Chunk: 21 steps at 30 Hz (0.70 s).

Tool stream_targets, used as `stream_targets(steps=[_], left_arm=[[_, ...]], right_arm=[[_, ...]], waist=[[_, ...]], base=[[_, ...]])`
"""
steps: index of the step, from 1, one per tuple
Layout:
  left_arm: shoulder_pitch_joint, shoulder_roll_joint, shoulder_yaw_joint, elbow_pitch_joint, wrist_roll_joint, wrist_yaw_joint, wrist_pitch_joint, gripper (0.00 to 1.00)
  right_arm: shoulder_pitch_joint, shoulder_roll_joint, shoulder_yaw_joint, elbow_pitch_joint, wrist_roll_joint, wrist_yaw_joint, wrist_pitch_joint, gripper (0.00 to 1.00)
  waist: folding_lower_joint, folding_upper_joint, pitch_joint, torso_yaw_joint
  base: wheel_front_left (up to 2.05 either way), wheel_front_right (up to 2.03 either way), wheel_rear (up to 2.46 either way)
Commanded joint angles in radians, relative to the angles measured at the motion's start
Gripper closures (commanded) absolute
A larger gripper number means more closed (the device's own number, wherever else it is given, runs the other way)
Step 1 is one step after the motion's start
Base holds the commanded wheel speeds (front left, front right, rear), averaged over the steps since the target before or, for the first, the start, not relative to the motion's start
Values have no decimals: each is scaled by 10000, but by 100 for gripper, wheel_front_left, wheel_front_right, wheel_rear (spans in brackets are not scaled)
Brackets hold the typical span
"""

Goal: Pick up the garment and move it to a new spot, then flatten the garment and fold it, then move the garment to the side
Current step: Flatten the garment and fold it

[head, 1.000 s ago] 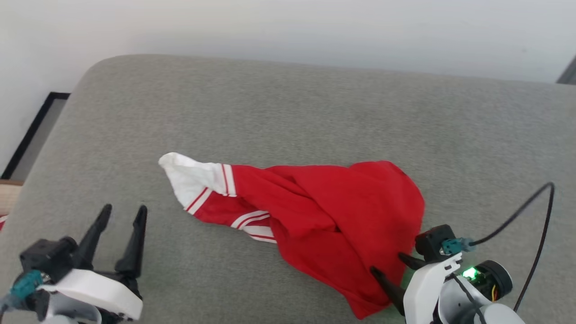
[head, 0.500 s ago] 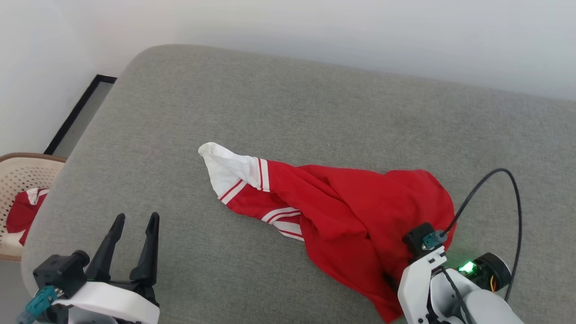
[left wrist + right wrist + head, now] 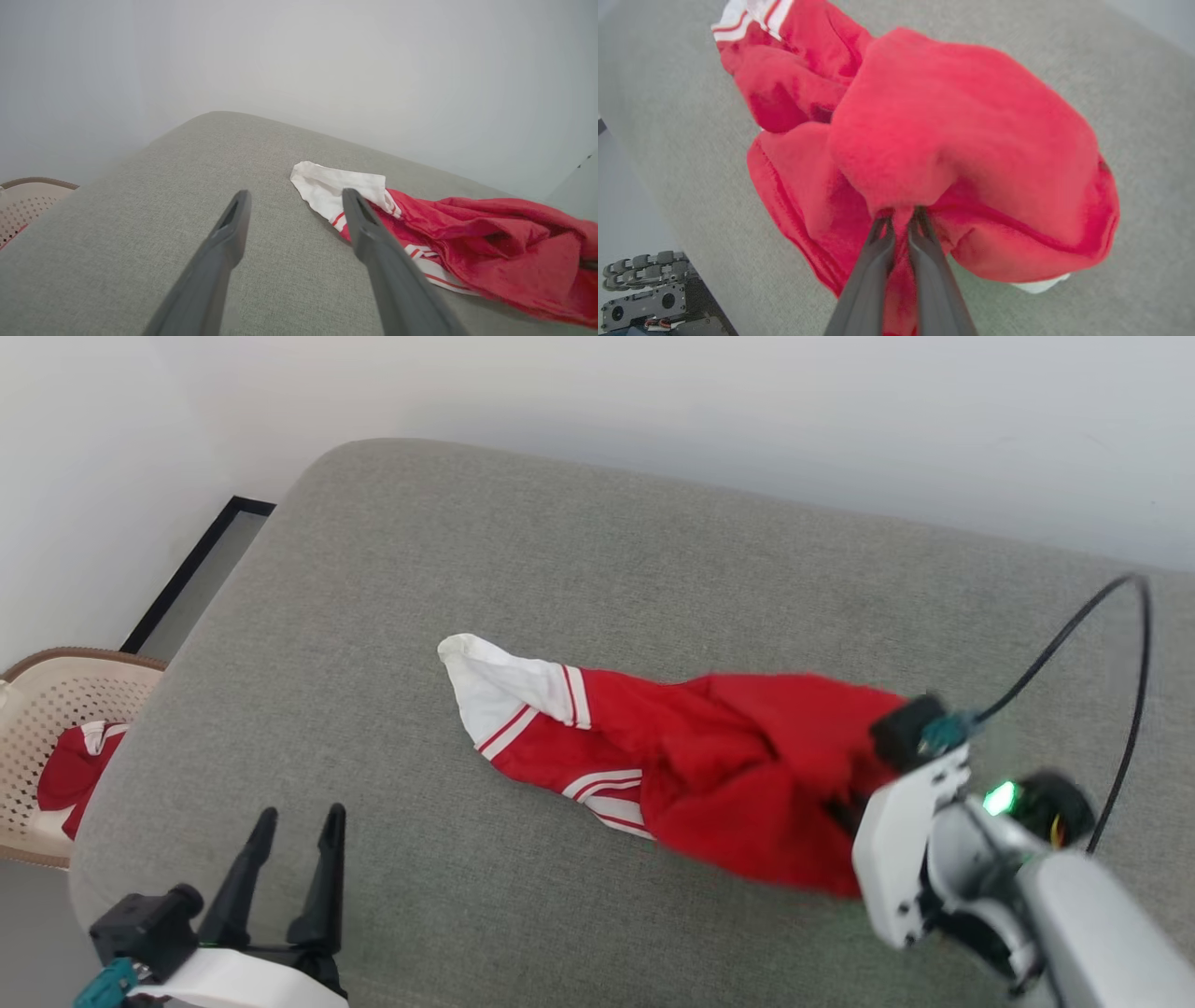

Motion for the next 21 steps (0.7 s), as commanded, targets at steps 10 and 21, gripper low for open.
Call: stream_targets(steps=[10,21], left_arm=[[-431,-523,-197,396,358,-424,-49,0],[-1212,-1052,-594,808,499,-587,-50,0]], right_arm=[[-1873,-359,-658,-130,-88,-3,108,100],[-4923,-286,-153,4031,156,-5,-1780,100]], waist=[[-1,0,333,543],[-1,0,1098,1229]], base=[[0,0,0],[0,0,0]])
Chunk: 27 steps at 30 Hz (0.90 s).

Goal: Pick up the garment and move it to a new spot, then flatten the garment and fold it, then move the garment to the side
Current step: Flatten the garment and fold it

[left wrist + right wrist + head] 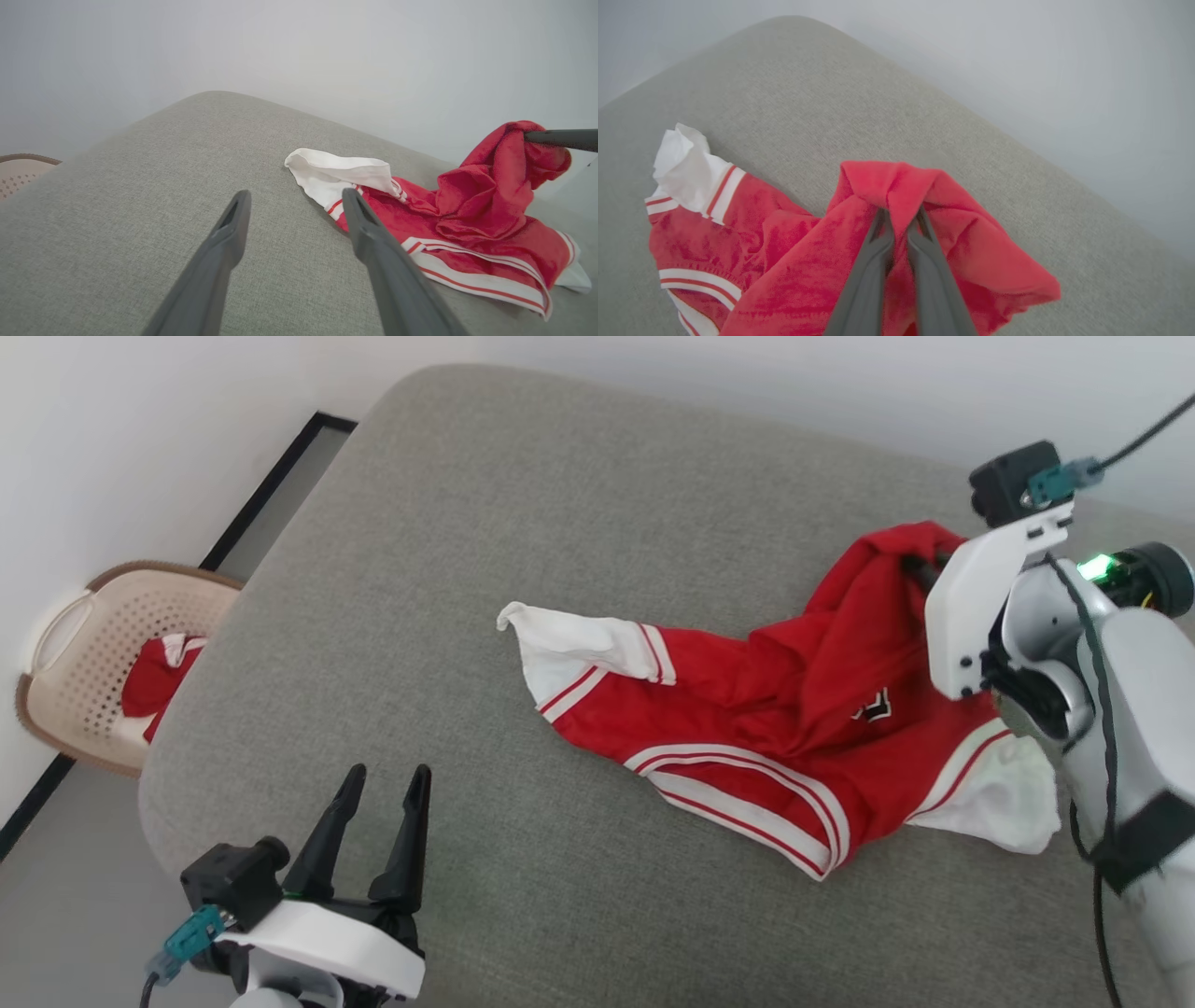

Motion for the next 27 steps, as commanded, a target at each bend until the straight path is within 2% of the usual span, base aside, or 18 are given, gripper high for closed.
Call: stream_targets(steps=[1,2,3,4,5,10,14,20,27], left_arm=[[-183,-31,-30,41,36,-58,-50,0],[-239,-63,-65,54,21,-49,-50,0],[-291,-91,-111,57,-10,-52,-50,0],[-332,-95,-150,71,-42,-54,-50,0],[-374,-88,-187,85,-61,-55,-50,0],[-424,-45,-187,130,-151,-58,-50,0],[-449,30,-125,157,-131,-60,-50,0],[-285,198,65,104,-124,-61,-50,0],[6,462,328,51,-55,-62,-50,0]], right_arm=[[-424,52,161,653,-38,-5,-218,100],[-674,73,282,1088,-69,-5,-380,100],[-923,122,337,1494,-37,-5,-598,87],[-1138,146,424,1886,-60,-5,-798,53],[-1330,184,542,2245,-114,-5,-1004,0],[-1972,426,913,3388,88,-5,-1554,0],[-2354,456,1469,3808,378,-5,-1977,0],[-2426,237,2096,3411,1148,-5,-2562,0],[-1575,-282,2277,2496,1926,-5,-2761,0]], waist=[[0,0,191,190],[0,0,251,236],[0,0,302,273],[0,0,346,301],[0,0,391,325],[0,0,468,285],[0,0,436,95],[0,0,238,-434],[0,0,-67,-1164]], base=[[0,0,0],[0,0,0],[0,0,0],[0,0,0],[0,0,0],[0,0,0],[0,0,0],[0,0,0],[0,0,0]])
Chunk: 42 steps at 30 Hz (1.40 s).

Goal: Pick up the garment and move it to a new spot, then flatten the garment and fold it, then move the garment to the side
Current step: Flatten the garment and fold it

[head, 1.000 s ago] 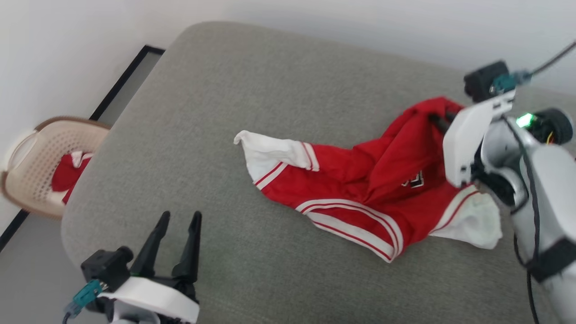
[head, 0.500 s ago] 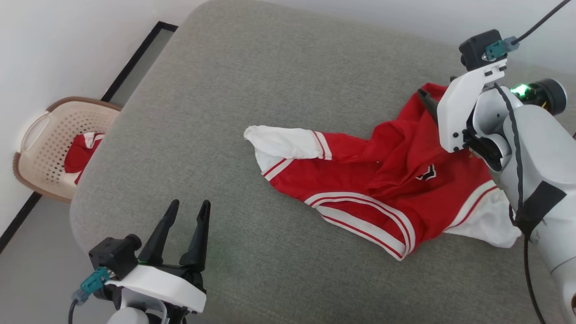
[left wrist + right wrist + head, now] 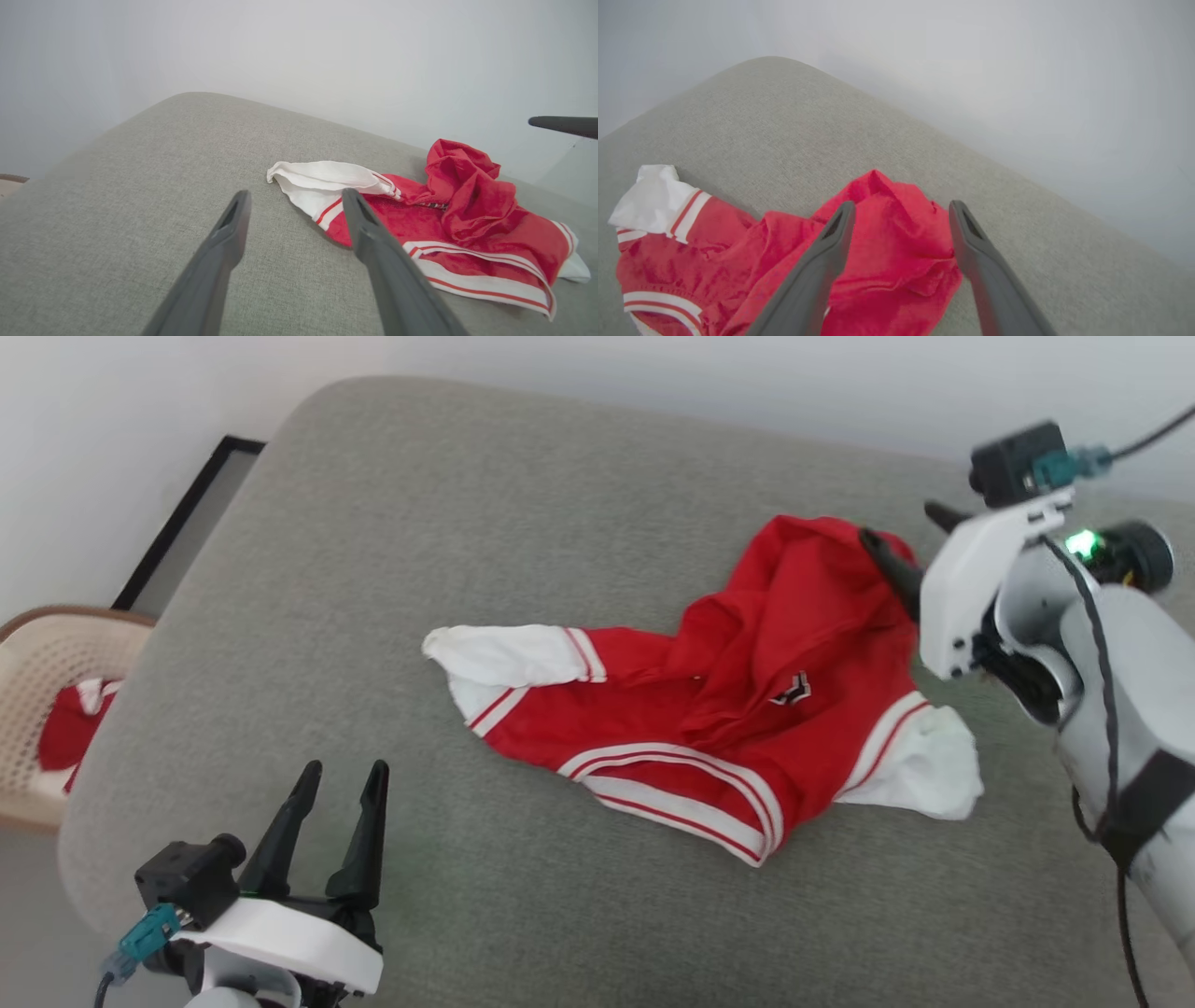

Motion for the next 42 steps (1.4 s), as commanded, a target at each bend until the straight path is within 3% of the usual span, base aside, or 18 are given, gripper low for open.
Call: stream_targets(steps=[1,7,14,19,28,29,30,35,42], left_arm=[[121,40,22,-21,9,-33,-50,0],[72,248,-62,-27,-66,-33,-50,0],[-66,323,-221,37,-160,-34,-50,0],[-134,306,-379,102,-252,-34,-50,0],[-265,306,-564,224,-310,-34,-50,0],[-268,304,-575,234,-316,-34,-50,0],[-266,303,-573,248,-320,-34,-50,0],[-75,385,-495,313,-275,-34,-51,0],[163,575,-298,247,-181,-34,-51,0]], right_arm=[[218,-80,-11,-134,124,-3,83,0],[1644,-675,-400,-1011,532,-3,972,0],[3091,-840,-942,-2064,777,-3,2525,0],[3820,-675,-1426,-2384,498,-3,3455,0],[4269,90,-1696,-1619,-291,2,4208,0],[4269,136,-1628,-1536,-360,3,4278,29],[4266,170,-1607,-1523,-403,3,4289,98],[4208,-79,-1830,-2041,-442,-1,4406,100],[4726,-755,-2704,-3922,-510,-3,4998,100]], waist=[[0,0,-129,-225],[0,0,-135,-548],[0,0,-44,-532],[0,0,33,-336],[0,0,80,-12],[0,0,70,7],[0,0,53,18],[0,0,-125,-109],[0,0,-410,-596]], base=[[0,0,0],[0,0,0],[0,0,0],[0,0,0],[0,0,0],[0,0,0],[0,0,0],[0,0,0],[0,0,0]])
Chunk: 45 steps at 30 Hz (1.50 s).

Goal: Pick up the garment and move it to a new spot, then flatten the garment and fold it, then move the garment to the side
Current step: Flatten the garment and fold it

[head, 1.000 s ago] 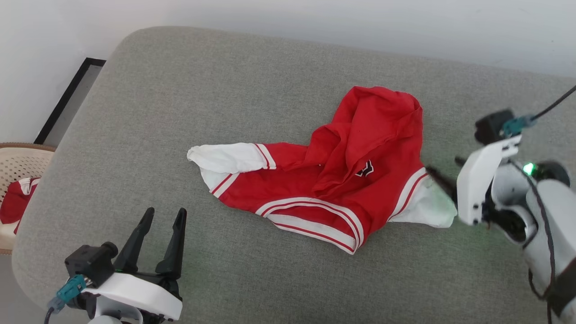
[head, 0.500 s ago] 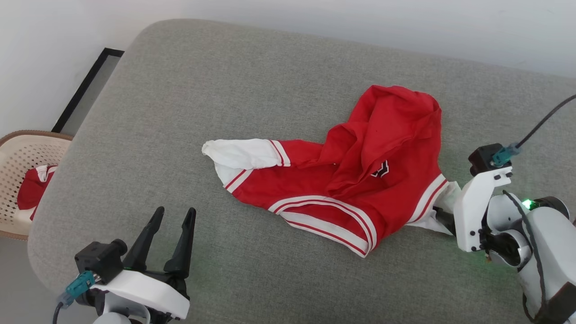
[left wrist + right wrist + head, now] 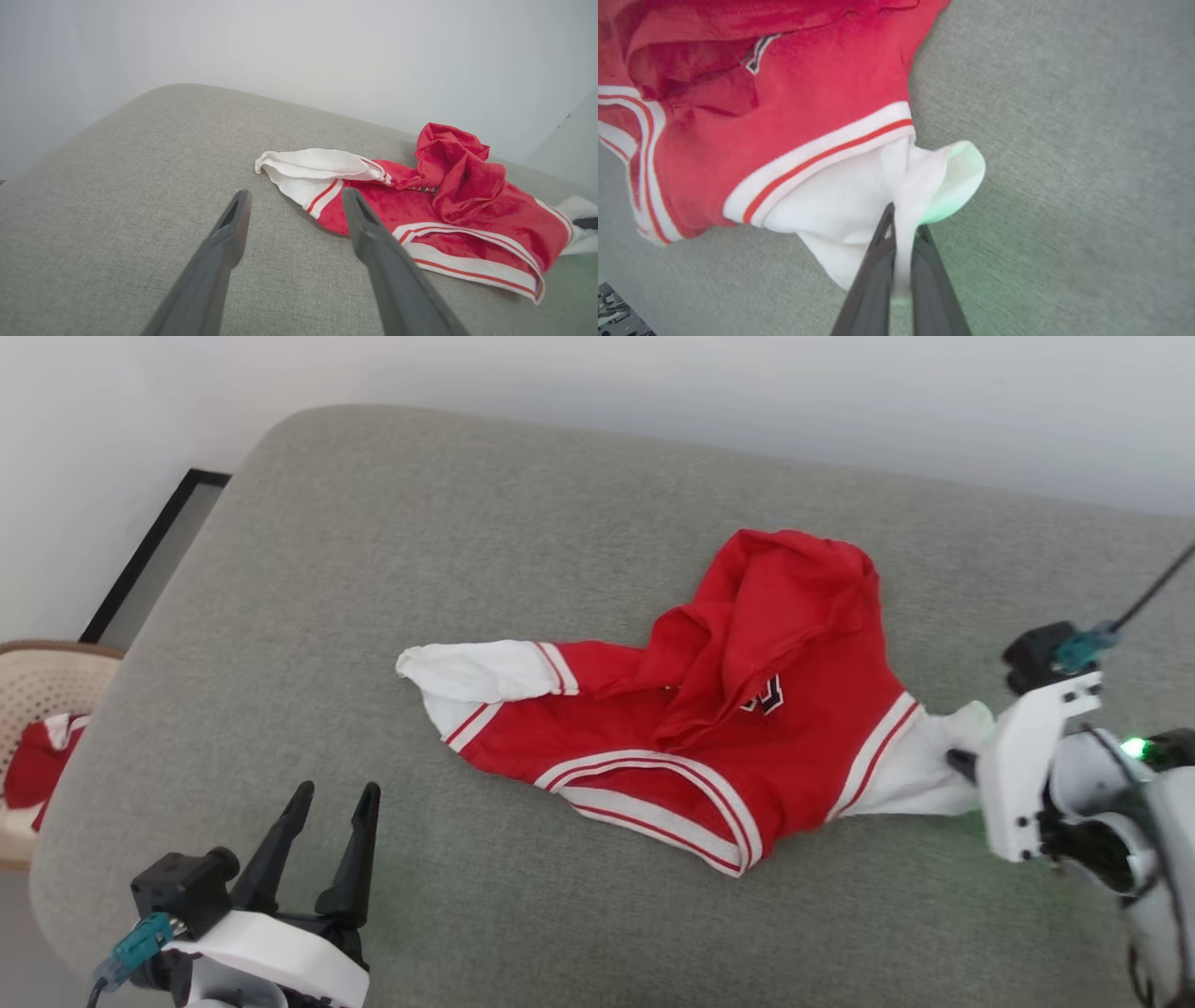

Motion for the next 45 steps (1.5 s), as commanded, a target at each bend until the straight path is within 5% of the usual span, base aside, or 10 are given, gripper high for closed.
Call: stream_targets(steps=[1,7,14,15,16,18,27,45], left_arm=[[72,54,50,-61,90,-34,-51,0],[148,20,163,-200,177,-35,-51,0],[-44,-55,80,-239,237,-35,-51,0],[-81,-43,42,-237,234,-35,-51,0],[-137,-23,-18,-231,229,-35,-51,0],[-264,84,-211,-203,205,-33,-51,0],[-1213,848,-1608,-270,-132,-33,410,0],[-3322,2607,-4613,-340,-1046,-33,2849,0]], right_arm=[[323,-104,-283,-340,-26,-3,175,100],[1328,-290,-1970,-1588,-383,-3,1002,100],[2295,274,-3656,-1887,-901,-3,1392,100],[2364,362,-3764,-1828,-997,-3,1353,91],[2420,510,-3836,-1742,-1035,-3,1328,70],[2447,734,-3960,-1528,-1171,-3,1157,0],[2110,1093,-4119,-1514,-1672,-3,635,0],[2709,2543,-4364,-5101,-2303,-2,-1345,0]], waist=[[0,0,-109,-189],[0,0,-246,-528],[0,0,-195,-696],[0,0,-167,-705],[0,0,-144,-714],[0,0,-103,-733],[0,0,30,-911],[0,0,459,-2365]], base=[[0,0,0],[0,0,0],[0,0,0],[0,0,0],[0,0,0],[0,0,0],[0,0,0],[0,0,0]])
